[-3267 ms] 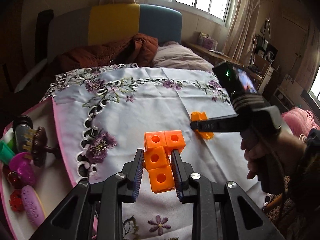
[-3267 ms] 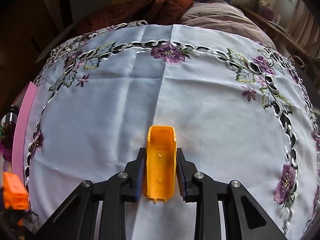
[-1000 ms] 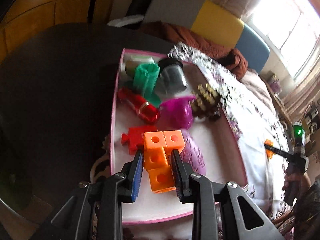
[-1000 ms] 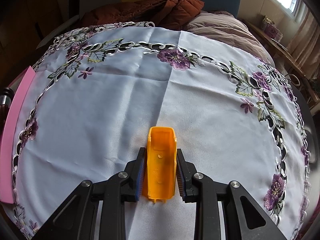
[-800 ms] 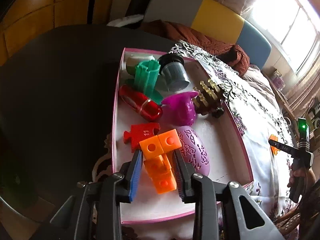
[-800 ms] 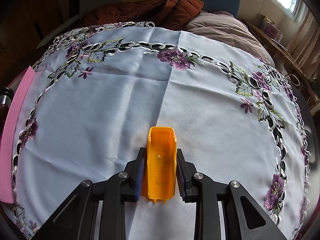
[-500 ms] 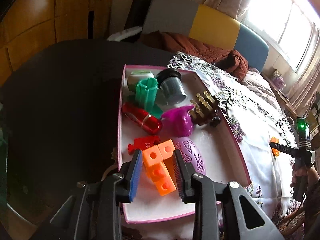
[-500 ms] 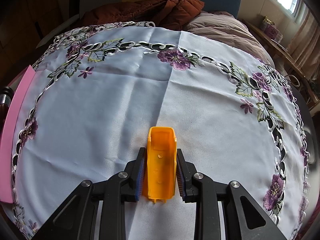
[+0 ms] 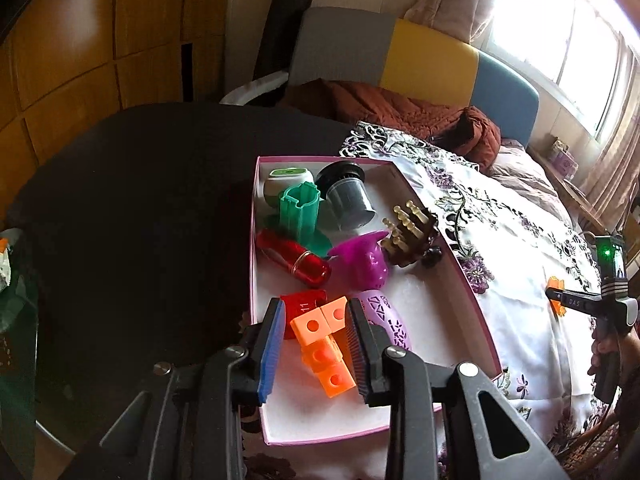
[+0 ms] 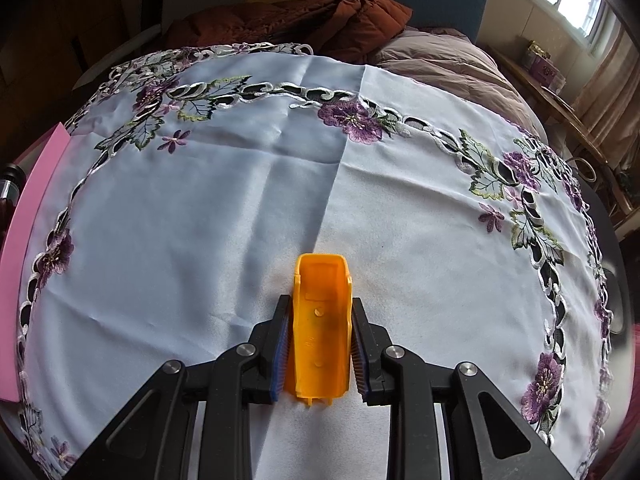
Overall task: Organize rigid objects
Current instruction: 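Lower the orange cubes into the tray and open the left tool, then carry the orange scoop into the tray with the right tool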
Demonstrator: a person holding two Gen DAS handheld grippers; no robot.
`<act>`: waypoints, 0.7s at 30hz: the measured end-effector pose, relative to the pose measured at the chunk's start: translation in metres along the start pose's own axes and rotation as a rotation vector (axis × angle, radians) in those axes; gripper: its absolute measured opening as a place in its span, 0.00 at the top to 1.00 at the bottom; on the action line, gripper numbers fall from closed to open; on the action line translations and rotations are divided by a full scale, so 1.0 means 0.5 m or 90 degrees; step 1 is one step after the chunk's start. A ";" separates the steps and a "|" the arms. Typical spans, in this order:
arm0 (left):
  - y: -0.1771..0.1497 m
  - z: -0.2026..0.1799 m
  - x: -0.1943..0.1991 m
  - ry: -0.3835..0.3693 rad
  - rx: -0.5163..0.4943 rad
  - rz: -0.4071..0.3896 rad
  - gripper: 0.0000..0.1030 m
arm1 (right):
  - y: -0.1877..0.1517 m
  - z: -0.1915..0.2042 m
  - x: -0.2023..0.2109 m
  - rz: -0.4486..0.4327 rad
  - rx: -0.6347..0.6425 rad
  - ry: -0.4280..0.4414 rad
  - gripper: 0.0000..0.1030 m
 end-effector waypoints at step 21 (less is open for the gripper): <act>0.009 0.006 0.013 -0.003 0.005 -0.013 0.70 | 0.002 -0.002 0.017 0.004 -0.041 -0.002 0.74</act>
Point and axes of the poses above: each gripper's, at about its wrist camera, not at the fingertips, and x roughly against the way its jaws point, z to its left, y to its top, the point moved 6 cm from there along -x, roughly the way its jaws point, and after that the axes turned 6 degrees about -z, right-handed, at the moved point
